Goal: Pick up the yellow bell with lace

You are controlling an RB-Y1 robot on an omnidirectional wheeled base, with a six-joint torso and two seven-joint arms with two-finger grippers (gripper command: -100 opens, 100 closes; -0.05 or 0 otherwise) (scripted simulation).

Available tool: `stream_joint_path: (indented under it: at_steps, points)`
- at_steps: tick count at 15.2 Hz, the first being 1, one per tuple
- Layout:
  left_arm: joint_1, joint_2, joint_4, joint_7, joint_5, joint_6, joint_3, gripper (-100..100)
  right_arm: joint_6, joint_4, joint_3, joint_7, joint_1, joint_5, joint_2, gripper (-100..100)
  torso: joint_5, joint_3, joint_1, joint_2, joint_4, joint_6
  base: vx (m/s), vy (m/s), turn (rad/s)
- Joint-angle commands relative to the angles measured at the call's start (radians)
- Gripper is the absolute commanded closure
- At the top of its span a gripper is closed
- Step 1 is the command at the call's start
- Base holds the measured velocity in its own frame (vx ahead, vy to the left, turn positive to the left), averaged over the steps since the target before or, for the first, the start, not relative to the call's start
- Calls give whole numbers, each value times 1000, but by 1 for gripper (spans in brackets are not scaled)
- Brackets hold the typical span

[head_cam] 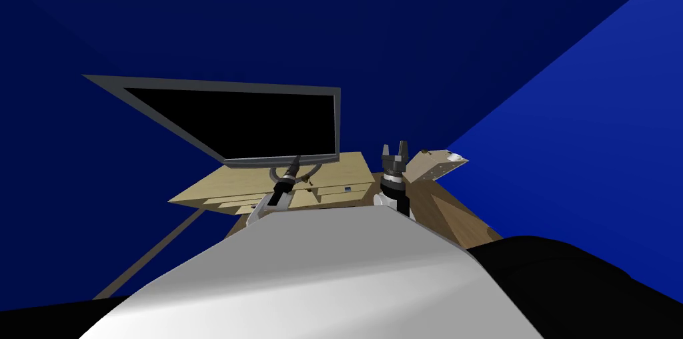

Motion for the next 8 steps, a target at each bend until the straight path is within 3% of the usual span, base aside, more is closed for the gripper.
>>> stream_joint_path:
  at_steps: [1, 5, 8]
  points:
    - [-19, 0, 50, -4, -14, 26, 3, -100, 0, 0, 0, 0, 0, 0, 0, 0, 0, 0, 0, 0, 0, 0, -18, 23, -18]
    - [-36, -5, 98, -9, -26, 44, 5, -100, 0, 0, 0, 0, 0, 0, 0, 0, 0, 0, 0, 0, 0, 0, -17, 21, -15]
    - [-70, -16, 171, -19, -49, 78, 7, -100, 0, 0, 0, 0, 0, 0, 0, 0, 0, 0, 0, 0, 0, 0, -9, 19, -17]
